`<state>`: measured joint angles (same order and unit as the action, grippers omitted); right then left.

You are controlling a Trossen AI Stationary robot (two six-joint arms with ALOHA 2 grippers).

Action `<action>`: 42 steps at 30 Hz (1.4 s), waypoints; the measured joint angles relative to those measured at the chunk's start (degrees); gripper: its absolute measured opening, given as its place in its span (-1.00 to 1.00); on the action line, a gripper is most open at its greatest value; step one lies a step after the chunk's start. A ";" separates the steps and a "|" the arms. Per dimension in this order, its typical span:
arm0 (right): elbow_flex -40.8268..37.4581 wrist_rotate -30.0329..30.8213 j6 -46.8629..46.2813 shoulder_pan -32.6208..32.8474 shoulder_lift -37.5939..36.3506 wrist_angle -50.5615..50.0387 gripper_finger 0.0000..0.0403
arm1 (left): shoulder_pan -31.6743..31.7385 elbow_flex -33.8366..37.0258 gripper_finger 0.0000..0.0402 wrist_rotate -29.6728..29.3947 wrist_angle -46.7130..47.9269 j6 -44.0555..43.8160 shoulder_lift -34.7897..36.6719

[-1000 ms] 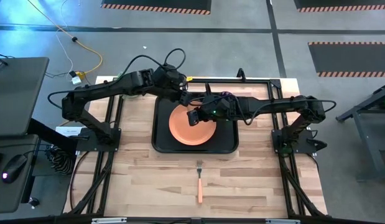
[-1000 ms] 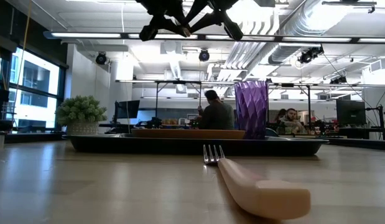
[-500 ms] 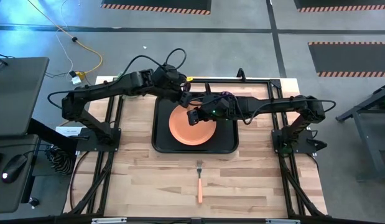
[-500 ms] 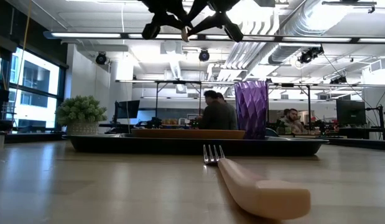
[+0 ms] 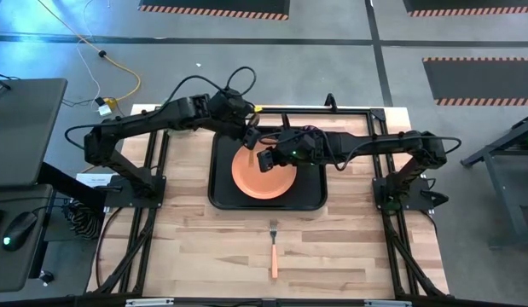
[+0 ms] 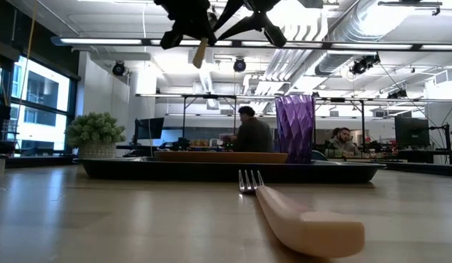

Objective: Pick and place plate/cup/fork/spoon on tray
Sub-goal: Put the yellow spoon to the left side of the orange plate on the black serving tray

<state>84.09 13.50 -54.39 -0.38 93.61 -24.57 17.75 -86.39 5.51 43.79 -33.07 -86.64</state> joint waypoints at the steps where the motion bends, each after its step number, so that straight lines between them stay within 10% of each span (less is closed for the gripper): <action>1: 0.00 0.00 0.03 0.00 -0.13 0.01 -0.67 | 0.25 0.00 -0.93 0.30 0.79 0.41 0.36; 26: -0.04 2.95 11.87 -0.27 -16.47 0.42 -0.67 | 4.69 0.35 -0.98 3.24 12.20 6.67 10.76; 42: -0.04 5.77 22.60 -0.38 -27.31 -0.57 -0.67 | 4.84 25.09 -0.98 10.35 -9.44 3.20 20.82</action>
<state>84.05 19.27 -31.79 -0.75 66.30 -25.15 22.59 -61.30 15.86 34.35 -29.87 -65.82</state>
